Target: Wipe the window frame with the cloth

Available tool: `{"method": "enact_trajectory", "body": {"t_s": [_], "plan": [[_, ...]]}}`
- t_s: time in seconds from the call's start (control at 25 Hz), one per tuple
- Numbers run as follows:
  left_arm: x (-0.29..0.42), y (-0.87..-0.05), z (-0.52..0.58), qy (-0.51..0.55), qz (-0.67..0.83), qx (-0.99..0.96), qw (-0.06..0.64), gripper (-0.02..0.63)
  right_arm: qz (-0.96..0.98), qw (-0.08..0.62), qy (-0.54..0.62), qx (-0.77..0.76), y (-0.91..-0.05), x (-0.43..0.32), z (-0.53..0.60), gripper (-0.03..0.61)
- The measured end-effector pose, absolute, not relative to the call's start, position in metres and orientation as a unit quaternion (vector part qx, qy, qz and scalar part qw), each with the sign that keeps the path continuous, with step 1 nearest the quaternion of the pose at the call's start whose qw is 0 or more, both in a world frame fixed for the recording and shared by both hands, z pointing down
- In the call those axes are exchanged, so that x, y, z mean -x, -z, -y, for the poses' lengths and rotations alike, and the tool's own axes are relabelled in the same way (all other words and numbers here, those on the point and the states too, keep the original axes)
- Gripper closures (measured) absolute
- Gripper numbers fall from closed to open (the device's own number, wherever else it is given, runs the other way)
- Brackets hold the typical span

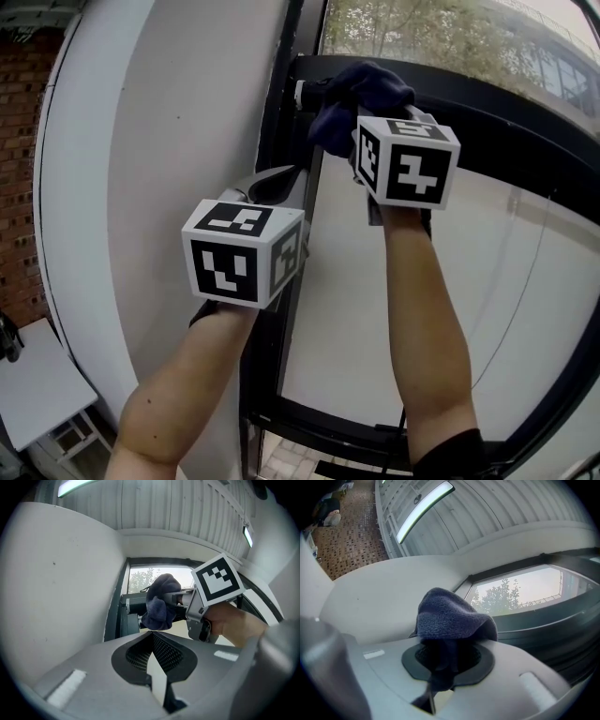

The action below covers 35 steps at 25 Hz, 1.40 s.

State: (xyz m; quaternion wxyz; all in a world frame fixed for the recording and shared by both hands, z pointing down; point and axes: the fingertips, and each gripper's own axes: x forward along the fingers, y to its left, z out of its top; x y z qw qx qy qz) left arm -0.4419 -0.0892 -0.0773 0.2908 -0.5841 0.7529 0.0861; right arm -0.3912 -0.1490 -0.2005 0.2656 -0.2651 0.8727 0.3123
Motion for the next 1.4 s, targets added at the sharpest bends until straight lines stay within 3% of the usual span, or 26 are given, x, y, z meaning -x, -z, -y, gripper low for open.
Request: {"method": "enact_trajectory", "body": {"t_s": [0.6,1.4], "plan": [[0.405,0.097,0.100,-0.102,-0.708,0.636,0.290,0.620,-0.854,0.231,-0.339,0.319,0.188,0.342,0.176,0.522],[0.310,0.111,0.166,-0.107,-0.694,0.648,0.294,0.620,-0.862,0.281,-0.308,0.290,0.200,0.218,0.212,0.522]]}}
